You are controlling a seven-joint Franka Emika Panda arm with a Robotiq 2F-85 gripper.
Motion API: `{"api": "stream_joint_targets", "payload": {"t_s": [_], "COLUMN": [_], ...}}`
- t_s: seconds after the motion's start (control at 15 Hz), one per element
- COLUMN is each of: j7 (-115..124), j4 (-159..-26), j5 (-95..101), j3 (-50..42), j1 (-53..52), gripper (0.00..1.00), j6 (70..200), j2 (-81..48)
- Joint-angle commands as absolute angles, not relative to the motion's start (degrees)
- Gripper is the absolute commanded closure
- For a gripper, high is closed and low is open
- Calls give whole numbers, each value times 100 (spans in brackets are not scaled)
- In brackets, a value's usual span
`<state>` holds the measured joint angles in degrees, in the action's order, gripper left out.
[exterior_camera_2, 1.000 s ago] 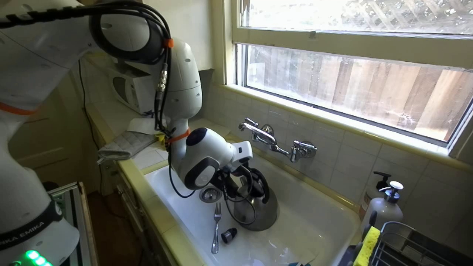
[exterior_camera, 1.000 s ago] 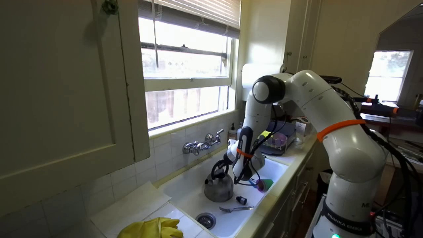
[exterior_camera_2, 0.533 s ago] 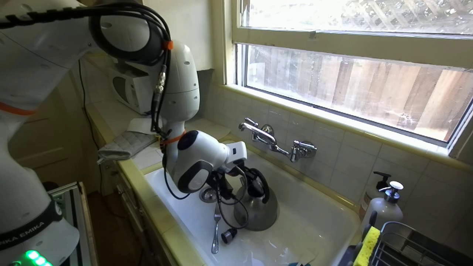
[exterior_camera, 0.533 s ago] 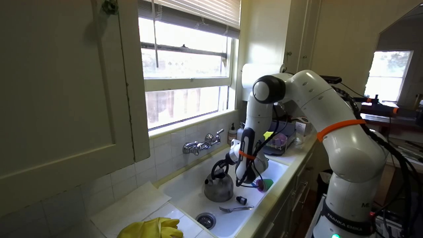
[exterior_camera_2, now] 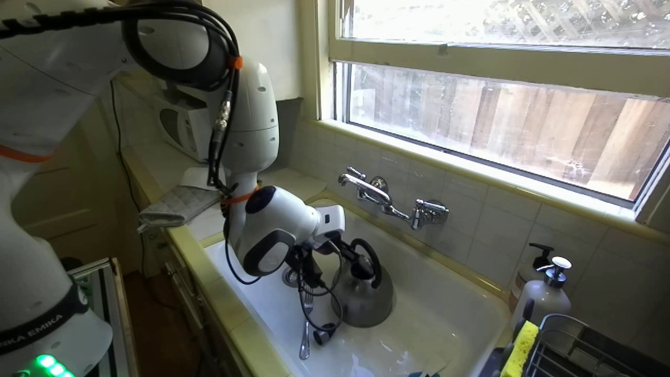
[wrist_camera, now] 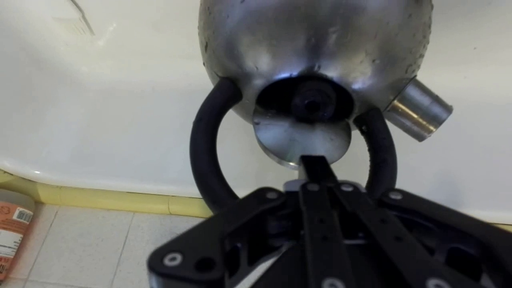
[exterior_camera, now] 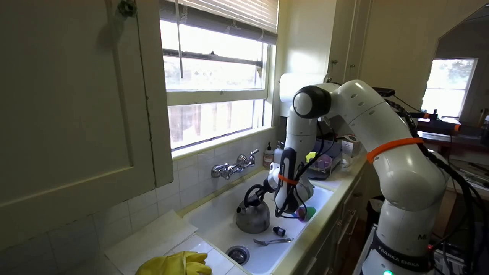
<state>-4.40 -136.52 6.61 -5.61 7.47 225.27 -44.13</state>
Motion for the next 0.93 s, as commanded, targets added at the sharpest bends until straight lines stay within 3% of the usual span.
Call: {"api": "stream_joint_targets", "payload": {"t_s": [0.0,0.87], "j7": [-411,-544], "j4": [-13500,-12457], "j5": [542,294], "j3": [-536,-631], "j1": [729,550], "gripper": [100,100], "j6": [22363,22237], "j2": [-4492,-5259]}}
